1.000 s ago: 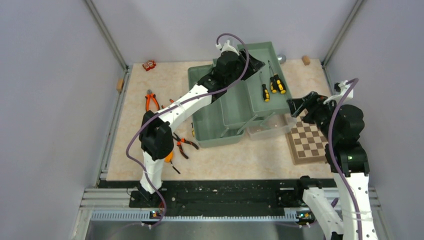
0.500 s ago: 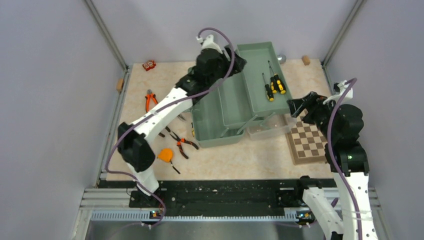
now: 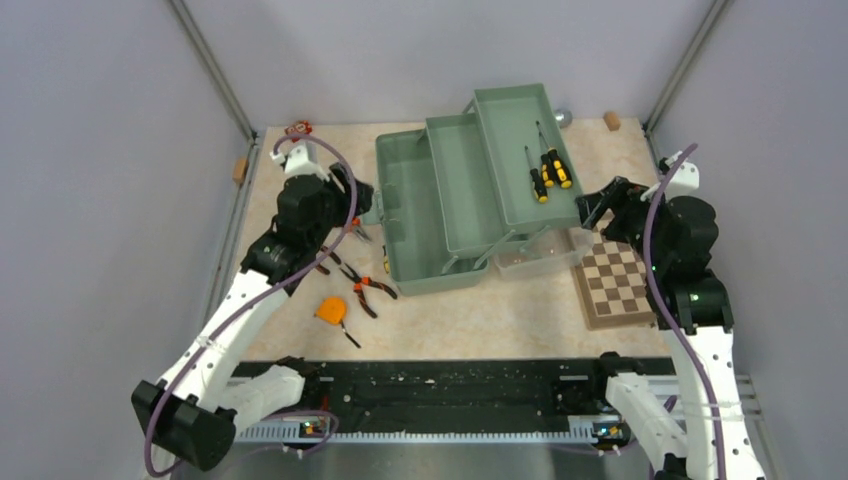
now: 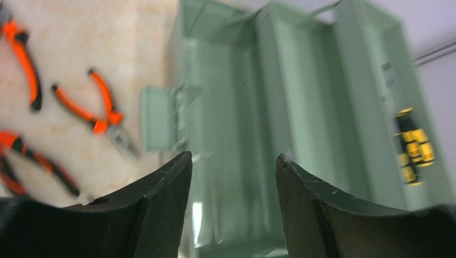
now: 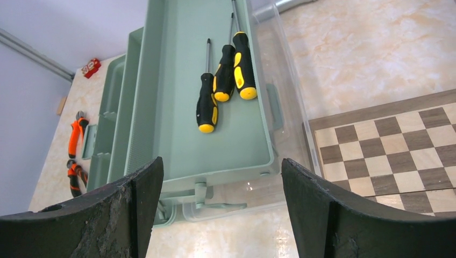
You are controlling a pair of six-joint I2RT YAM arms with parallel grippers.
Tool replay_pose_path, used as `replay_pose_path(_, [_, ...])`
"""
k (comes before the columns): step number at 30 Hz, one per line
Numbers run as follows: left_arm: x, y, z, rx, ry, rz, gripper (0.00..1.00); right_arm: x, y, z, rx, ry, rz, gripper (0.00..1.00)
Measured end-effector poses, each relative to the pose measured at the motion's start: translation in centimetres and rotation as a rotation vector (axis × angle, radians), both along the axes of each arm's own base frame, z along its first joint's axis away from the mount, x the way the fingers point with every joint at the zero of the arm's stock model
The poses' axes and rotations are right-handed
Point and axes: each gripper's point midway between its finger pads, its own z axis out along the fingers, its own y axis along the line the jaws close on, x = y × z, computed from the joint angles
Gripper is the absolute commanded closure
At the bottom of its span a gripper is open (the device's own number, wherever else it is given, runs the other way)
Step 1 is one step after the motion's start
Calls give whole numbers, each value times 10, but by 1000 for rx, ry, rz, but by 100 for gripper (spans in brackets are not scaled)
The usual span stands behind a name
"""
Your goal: Pack the tool kit
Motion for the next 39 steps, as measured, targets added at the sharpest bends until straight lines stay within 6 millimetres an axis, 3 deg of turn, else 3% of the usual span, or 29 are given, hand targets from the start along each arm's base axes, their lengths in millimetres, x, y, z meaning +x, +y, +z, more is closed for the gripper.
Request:
replay_pose_path(5, [-38,24,-93,29,184,47,41,5,-1,-1,-9,13,-5,20])
replay_pose_path(9, [-55,34,-148,13,301,84,45,5,-1,0,-12,11,-4,21])
replay_pose_path(11, [-60,35,-166,-3,343,92,47,6,-1,0,-12,13,-4,20])
replay_pose_path(25, [-22,11,-231,-136,468,40,46,2,-2,10,-13,-2,-4,21])
replay_pose_path(33, [-19,-4,-270,-187,558,-18,42,0,-2,10,-14,2,-4,20])
replay_pose_path(39, [-13,-11,-273,-218,549,-49,47,-3,-3,7,-23,10,-9,20])
